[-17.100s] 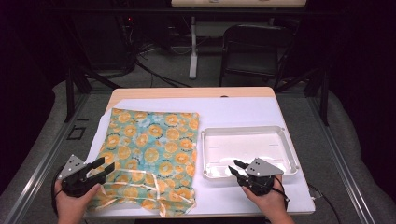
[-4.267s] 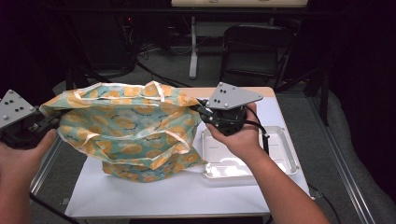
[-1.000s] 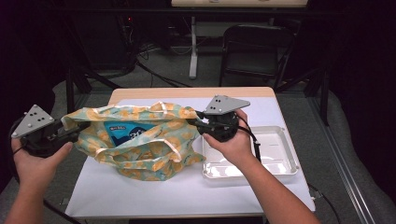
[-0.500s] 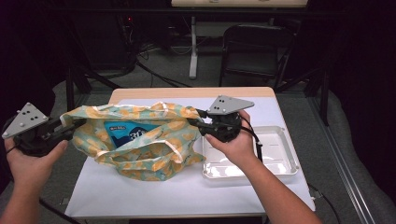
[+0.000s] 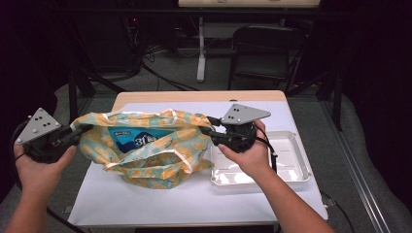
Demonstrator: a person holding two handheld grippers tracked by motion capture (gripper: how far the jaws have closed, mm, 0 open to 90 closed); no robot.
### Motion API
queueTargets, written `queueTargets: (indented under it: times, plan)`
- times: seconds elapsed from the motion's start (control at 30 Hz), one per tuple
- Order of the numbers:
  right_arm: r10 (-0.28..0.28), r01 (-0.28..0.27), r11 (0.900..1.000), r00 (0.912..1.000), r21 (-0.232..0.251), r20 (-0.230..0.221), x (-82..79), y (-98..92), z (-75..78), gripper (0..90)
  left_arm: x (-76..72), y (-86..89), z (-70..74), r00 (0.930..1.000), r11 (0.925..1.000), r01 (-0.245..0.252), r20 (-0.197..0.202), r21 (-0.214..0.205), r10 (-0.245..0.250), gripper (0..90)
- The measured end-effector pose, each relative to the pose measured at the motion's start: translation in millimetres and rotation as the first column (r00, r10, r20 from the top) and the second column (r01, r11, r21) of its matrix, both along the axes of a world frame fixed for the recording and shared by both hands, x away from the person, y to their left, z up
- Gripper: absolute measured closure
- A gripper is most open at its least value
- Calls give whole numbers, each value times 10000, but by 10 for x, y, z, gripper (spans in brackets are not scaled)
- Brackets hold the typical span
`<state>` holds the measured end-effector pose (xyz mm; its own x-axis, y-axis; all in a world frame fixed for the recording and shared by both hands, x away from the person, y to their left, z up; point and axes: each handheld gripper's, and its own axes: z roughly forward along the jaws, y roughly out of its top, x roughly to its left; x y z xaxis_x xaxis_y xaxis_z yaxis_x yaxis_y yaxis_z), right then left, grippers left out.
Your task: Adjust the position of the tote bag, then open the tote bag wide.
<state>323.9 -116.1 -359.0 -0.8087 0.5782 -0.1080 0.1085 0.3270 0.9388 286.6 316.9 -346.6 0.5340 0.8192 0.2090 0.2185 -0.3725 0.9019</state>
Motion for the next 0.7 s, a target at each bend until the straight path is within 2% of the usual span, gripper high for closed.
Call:
queueTargets:
  times: [0.13,0.33,0.47,0.7]
  plan:
    - [20,-20,10000,10000,78,36,-19,-15,0,707,2,-7,-3,10000,10000,5,-35,42,-5,895]
    - [38,-39,10000,10000,6,33,-35,-21,-43,835,22,-25,-36,9999,10000,-6,-106,16,6,899]
    - [26,-27,9998,10000,-184,-51,-14,-10,-74,843,50,-23,-76,9997,9999,-45,-241,120,48,900]
    - [-71,72,10000,9998,62,-180,56,7,-79,817,94,-7,-71,9995,9998,-181,-247,22,181,899]
